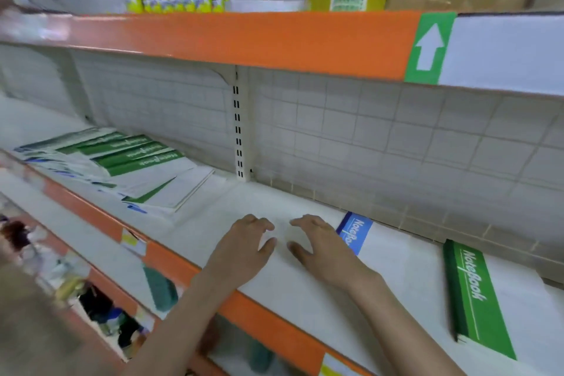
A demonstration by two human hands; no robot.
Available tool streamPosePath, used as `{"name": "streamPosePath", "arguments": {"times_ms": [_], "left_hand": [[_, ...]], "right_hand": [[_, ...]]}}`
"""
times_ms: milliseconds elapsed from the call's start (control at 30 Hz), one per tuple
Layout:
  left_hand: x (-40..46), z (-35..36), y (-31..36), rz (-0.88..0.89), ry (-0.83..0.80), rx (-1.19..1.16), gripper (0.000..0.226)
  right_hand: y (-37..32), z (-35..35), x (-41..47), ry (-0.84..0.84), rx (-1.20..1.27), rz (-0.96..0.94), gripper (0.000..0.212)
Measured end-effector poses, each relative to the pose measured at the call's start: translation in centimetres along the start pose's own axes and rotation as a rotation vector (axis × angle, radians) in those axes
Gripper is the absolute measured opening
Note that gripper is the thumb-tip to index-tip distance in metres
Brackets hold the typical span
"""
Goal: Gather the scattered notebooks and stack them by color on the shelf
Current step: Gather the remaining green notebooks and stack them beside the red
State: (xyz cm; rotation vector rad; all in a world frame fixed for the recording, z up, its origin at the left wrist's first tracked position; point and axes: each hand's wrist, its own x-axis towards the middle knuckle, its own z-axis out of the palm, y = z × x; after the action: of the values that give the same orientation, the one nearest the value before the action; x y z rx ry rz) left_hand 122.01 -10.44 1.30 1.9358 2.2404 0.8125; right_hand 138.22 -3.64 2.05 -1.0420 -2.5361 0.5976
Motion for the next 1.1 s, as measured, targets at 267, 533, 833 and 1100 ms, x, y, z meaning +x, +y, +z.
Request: {"name": "streamPosePath", "arguments": {"times_ms": [267, 533, 833, 1100], "left_hand": [[-1.3, -5.9, -8.4, -0.106, 0.034, 0.101, 0.035], [-3.8, -9.7, -14.6, -0.184, 0.047, 0.132, 0.036], [-4.2, -12.2, -20.7, -0.265, 0.077, 0.164, 0.039], [-0.6, -13.8, -27.8, -0.272, 0.068, 0.161, 0.037]], "right_hand": [[-6.9, 5.2, 5.7, -0.032, 0.031, -0.089, 0.049], [-12.5, 10.0, 9.4, -0.011, 0.056, -0.170, 0.043], [-17.9, 14.0, 14.5, -0.027, 0.109, -0.225, 0.038], [-20.7, 17.5, 20.9, -0.005, 0.118, -0.190, 0.040]]}}
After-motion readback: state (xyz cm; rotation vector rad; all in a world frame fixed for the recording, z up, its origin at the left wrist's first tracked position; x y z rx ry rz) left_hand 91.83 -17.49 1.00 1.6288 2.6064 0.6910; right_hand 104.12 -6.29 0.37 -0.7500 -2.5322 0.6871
